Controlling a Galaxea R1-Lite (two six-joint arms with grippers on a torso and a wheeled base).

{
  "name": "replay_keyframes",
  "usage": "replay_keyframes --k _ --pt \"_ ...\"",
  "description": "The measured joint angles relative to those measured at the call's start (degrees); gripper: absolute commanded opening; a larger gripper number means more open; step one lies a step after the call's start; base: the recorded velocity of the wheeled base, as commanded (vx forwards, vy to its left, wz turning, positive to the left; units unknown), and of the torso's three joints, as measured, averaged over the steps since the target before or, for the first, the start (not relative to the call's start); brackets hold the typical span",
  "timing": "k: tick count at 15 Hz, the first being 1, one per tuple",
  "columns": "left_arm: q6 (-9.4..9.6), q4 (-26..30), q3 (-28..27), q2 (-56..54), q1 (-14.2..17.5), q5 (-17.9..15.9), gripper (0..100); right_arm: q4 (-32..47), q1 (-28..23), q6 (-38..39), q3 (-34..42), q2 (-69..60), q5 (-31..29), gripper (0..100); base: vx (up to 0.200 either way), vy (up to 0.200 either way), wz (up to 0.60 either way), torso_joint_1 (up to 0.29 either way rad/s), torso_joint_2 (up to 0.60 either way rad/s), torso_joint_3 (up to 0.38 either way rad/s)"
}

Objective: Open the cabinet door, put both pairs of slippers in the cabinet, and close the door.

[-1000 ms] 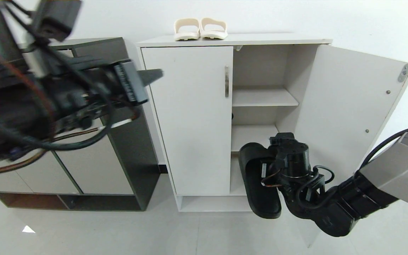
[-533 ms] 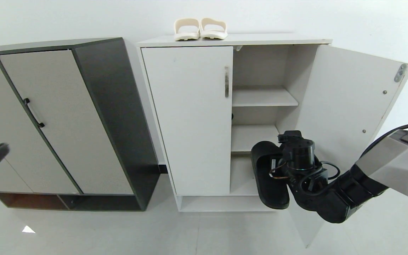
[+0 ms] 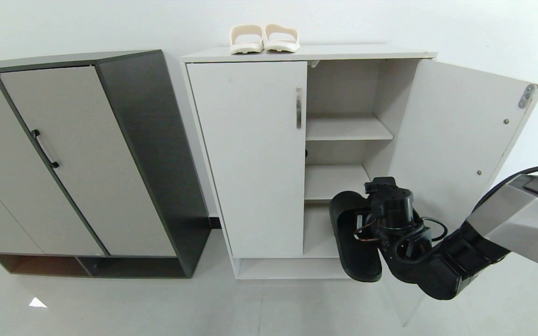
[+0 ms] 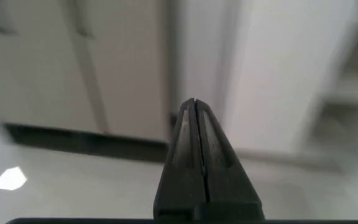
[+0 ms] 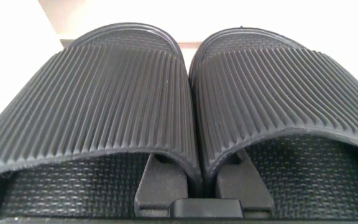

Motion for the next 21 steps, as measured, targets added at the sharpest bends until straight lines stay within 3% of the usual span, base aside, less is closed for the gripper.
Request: replay_keyframes --k 1,2,4,6,8,10,11,13,14,16,21 --pt "0.4 3.13 1.33 -1.29 0.77 -2.16 0 0.02 0.16 0.0 0.07 -0.02 0.02 0 0.0 0.0 0.0 0.0 0.0 0.0" --pt "0.93 2.86 1.91 -2.12 1.11 -3.63 0 0.02 0.5 0.02 0.1 0.0 0.06 0 0.0 0.0 0.0 0.0 0.0 0.0" --pt "1.06 2.73 2.46 -3.08 1.6 -2.45 0 -0.06 1.18 0.09 0.21 -0.02 0.02 0 0.0 0.0 0.0 0.0 0.0 0.0" --pt "1.91 2.78 2.6 -3.52 1.49 -5.13 0 -0.44 2.01 0.11 0.52 -0.06 0.0 0 0.0 0.0 0.0 0.0 0.0 0.0" --pt "1.85 2.8 2.65 -3.85 -1.07 -5.3 0 -0.52 2.61 0.04 0.73 -0.04 0.02 0 0.0 0.0 0.0 0.0 0.0 0.0" --pt "1.48 2.8 2.65 -4.33 -5.83 -5.19 0 -0.55 2.91 0.06 0.84 -0.09 0.0 0 0.0 0.0 0.0 0.0 0.0 0.0" --pt "1.63 2.78 2.65 -5.07 -6.11 -4.73 0 -0.55 3.11 0.09 0.88 -0.11 0.0 0 0.0 0.0 0.0 0.0 0.0 0.0" --pt "2.76 2.73 2.65 -7.02 -4.89 0.44 0 -0.6 3.55 0.09 0.85 -0.15 -0.07 0 0.0 0.0 0.0 0.0 0.0 0.0" --pt "2.66 2.73 2.65 -7.5 -4.62 0.09 0 -0.88 3.89 0.06 0.82 -0.17 -0.07 0 0.0 0.0 0.0 0.0 0.0 0.0" --pt "-1.82 2.73 2.65 -8.09 -4.36 -0.62 0 -1.01 4.68 -0.2 0.52 -0.99 0.17 0 0.0 0.0 0.0 0.0 0.0 0.0" --pt "-2.13 2.63 2.65 -8.51 -4.32 -0.73 0 0.99 6.56 -0.27 -3.47 -1.94 0.02 0 0.0 -0.16 0.0 0.002 0.0 0.004"
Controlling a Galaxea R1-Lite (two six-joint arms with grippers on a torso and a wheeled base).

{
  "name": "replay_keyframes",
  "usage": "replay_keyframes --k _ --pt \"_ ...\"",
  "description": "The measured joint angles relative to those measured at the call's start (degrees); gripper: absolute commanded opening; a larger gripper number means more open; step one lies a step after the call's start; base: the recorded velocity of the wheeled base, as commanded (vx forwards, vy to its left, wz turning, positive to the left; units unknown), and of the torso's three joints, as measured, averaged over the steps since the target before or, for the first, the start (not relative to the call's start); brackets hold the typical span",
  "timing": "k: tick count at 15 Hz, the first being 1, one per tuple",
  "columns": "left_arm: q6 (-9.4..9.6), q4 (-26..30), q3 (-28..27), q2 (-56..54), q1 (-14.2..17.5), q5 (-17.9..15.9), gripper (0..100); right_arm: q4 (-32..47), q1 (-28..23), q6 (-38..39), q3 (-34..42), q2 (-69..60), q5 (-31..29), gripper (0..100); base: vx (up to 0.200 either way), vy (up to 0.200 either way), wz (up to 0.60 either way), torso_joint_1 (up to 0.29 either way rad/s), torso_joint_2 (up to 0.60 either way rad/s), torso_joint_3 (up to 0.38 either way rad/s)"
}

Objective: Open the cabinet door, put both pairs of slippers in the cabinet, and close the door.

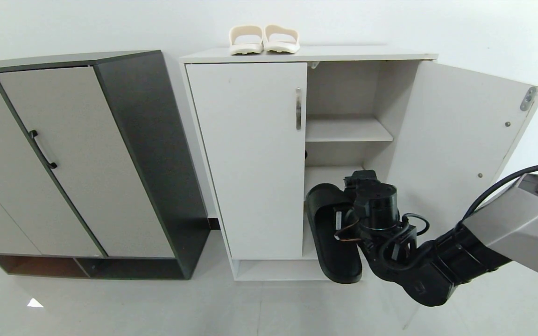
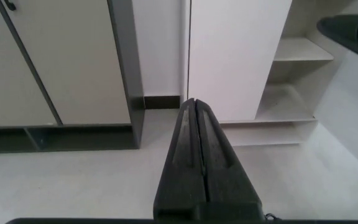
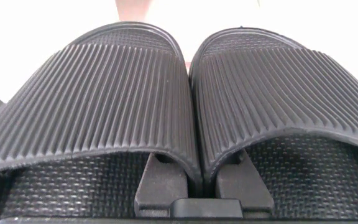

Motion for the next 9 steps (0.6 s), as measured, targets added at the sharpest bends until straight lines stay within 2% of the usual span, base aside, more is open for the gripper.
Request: replay_keyframes --k 3,9 --pt "0.29 0.02 0.0 -0.02 0.02 -0.02 0 -0.02 0.28 0.07 -0.76 0.06 -0.22 0 0.0 -0.2 0.0 0.004 0.0 0.002" --pt "0.29 0.05 0.0 0.0 -0.02 -0.02 0 -0.22 -0.3 0.11 -1.61 1.28 -0.21 0 0.0 0.0 0.0 0.0 0.0 0.0"
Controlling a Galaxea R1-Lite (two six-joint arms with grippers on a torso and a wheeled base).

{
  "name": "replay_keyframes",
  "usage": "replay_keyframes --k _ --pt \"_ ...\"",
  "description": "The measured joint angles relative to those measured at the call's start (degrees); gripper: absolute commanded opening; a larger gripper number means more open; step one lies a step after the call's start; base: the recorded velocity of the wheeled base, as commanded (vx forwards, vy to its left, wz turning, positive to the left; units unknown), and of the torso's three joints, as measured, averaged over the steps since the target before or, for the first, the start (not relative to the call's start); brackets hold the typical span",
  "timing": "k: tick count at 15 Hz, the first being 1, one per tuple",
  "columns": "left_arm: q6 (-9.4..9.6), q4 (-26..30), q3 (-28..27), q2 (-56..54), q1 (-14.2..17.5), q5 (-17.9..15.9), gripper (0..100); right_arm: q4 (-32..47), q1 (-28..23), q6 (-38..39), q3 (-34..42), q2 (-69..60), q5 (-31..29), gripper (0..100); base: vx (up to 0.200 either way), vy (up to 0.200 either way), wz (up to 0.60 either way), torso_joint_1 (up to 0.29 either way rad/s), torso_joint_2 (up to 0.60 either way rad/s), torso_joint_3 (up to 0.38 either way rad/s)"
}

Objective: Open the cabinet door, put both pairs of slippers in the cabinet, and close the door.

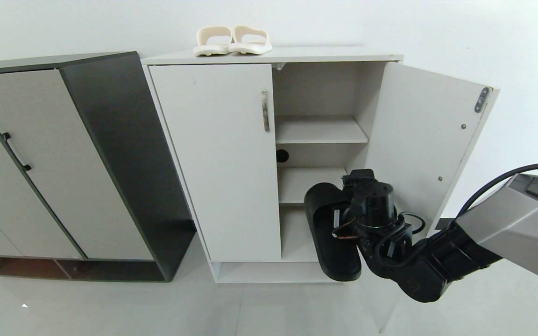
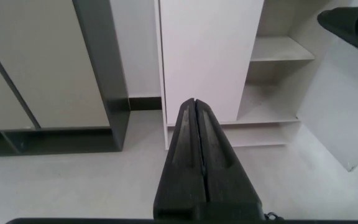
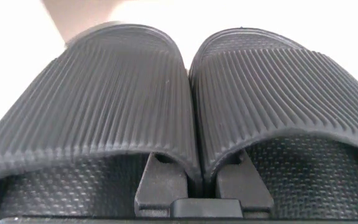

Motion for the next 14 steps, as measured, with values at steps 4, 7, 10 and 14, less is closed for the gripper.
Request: replay_keyframes --k 4,7,10,14 --pt "-0.02 -0.02 0.0 0.0 0.07 -0.06 0 -0.2 -1.79 0.16 -0.66 1.56 0.16 0 0.0 0.0 0.0 0.0 0.0 0.0" --pt "-0.11 -0.02 0.0 0.0 0.07 0.0 0 -0.17 -3.63 0.24 -1.79 2.83 0.43 0 0.0 0.0 0.0 0.0 0.0 0.0" --pt "-0.18 -0.02 0.0 0.0 0.05 0.02 0 -0.15 -4.63 0.24 -2.15 3.79 0.49 0 0.0 0.0 0.0 0.0 0.0 0.0" --pt "-0.2 -0.02 0.0 0.0 0.05 0.02 0 -0.17 -4.57 0.27 -2.3 4.82 0.51 0 0.0 0.0 0.0 0.0 0.0 0.0"
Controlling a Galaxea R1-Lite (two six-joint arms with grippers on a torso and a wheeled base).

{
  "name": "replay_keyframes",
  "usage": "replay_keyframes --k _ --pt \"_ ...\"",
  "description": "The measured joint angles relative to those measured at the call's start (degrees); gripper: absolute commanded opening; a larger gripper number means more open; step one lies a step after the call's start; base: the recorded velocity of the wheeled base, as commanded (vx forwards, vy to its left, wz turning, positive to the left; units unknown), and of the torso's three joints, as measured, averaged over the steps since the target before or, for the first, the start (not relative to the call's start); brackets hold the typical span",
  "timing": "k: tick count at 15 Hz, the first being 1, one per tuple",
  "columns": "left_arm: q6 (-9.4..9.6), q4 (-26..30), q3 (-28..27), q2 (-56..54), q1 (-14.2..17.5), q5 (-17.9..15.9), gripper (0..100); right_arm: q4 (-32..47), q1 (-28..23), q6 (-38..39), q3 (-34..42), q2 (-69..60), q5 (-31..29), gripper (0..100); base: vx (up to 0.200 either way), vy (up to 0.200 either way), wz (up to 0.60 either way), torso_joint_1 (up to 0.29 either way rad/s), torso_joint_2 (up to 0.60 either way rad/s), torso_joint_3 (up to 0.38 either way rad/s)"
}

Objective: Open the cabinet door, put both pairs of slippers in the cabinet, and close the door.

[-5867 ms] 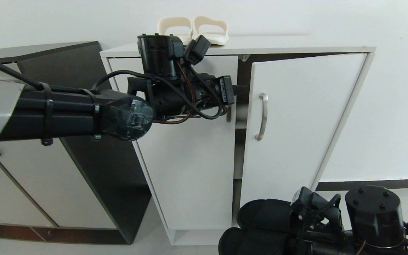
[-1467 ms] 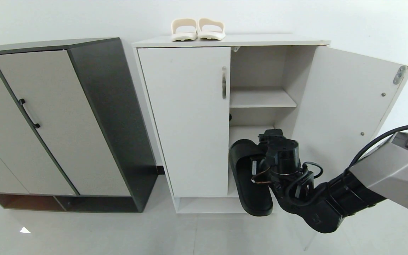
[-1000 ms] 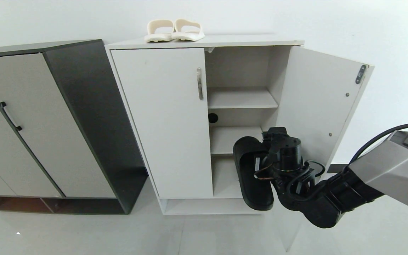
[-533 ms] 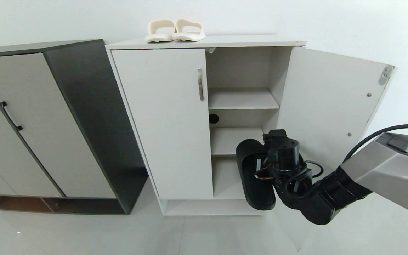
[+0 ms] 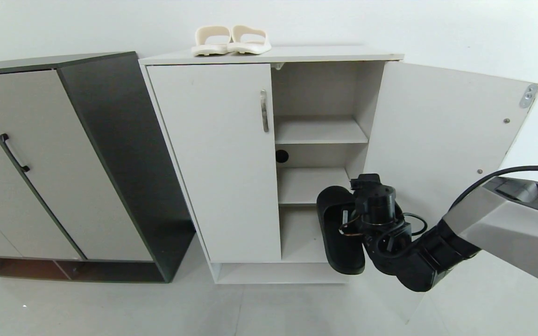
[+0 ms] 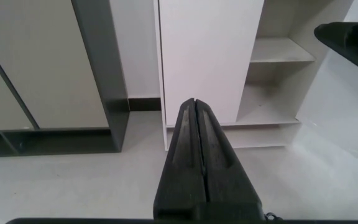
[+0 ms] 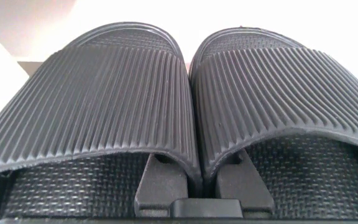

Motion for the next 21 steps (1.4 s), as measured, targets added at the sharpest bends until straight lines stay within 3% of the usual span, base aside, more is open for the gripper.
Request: replay_keyframes --k 6,18,21 --pt "0.2 0.0 0.0 0.0 0.0 -0.02 0 0.0 5.51 0.61 -3.32 2.49 -0.09 0 0.0 0.0 0.0 0.0 0.0 0.0" --pt "1.01 0.0 0.0 0.0 0.0 0.0 0 1.97 5.86 1.05 -12.61 12.3 -1.43 0 0.0 0.0 0.0 0.003 0.0 -0.112" --pt "1.02 0.0 0.0 0.0 0.0 -0.02 0 -5.34 6.28 -0.22 -12.98 13.09 -5.17 0 0.0 0.0 0.0 0.0 0.0 0.0"
